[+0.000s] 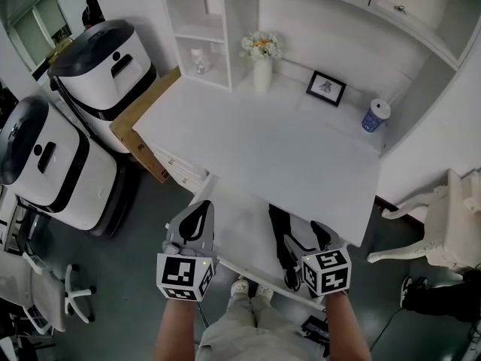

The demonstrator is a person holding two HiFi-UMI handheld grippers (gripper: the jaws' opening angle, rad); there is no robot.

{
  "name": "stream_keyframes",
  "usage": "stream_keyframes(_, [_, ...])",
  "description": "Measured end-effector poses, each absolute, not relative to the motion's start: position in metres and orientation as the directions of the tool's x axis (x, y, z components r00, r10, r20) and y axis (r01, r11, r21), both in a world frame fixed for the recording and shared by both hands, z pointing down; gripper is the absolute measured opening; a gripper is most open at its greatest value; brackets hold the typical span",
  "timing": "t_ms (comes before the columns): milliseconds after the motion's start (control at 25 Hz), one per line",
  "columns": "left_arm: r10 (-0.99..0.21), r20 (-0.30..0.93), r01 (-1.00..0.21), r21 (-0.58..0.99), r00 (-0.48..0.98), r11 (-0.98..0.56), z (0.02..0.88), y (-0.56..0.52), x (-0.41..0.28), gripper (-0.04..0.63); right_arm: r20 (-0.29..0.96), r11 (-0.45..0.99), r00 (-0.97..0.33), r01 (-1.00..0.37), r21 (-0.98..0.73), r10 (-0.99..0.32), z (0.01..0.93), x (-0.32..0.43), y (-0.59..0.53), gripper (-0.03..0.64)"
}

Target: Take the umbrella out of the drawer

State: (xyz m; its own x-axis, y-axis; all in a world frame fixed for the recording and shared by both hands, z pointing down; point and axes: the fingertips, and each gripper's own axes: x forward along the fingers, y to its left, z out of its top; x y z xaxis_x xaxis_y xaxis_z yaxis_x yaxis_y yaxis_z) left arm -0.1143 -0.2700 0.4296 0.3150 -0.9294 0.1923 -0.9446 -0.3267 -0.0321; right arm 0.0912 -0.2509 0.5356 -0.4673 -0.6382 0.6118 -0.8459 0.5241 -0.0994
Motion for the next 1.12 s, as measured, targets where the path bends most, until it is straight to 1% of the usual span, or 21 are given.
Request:
stream_keyframes(280, [-0.920, 0.226, -0.943, -0.019, 0.320, -0.332, 0.444, -0.274, -0.116, 0.008, 0.710, 0.522, -0.451, -0.842, -0.137, -0.541, 0.586, 0.084, -0.248, 0.302])
stream_keyframes(680, [-0.902, 0.280, -0.940, 0.006, 0.330, -0.342, 0.468, -0.277, -0.123, 0.008, 0.813, 0.488, -0.404, -0.856, -0.173, -0.420, 0.658, 0.081, -0.247, 0.302])
stream_keyframes(1120, [-0.879, 0.334, -0.935, 0.025, 0.341, -0.354, 0.495, -0.278, -0.125, 0.008, 0.883, 0.424, -0.358, -0.880, -0.212, -0.302, 0.725, 0.086, -0.251, 0.302])
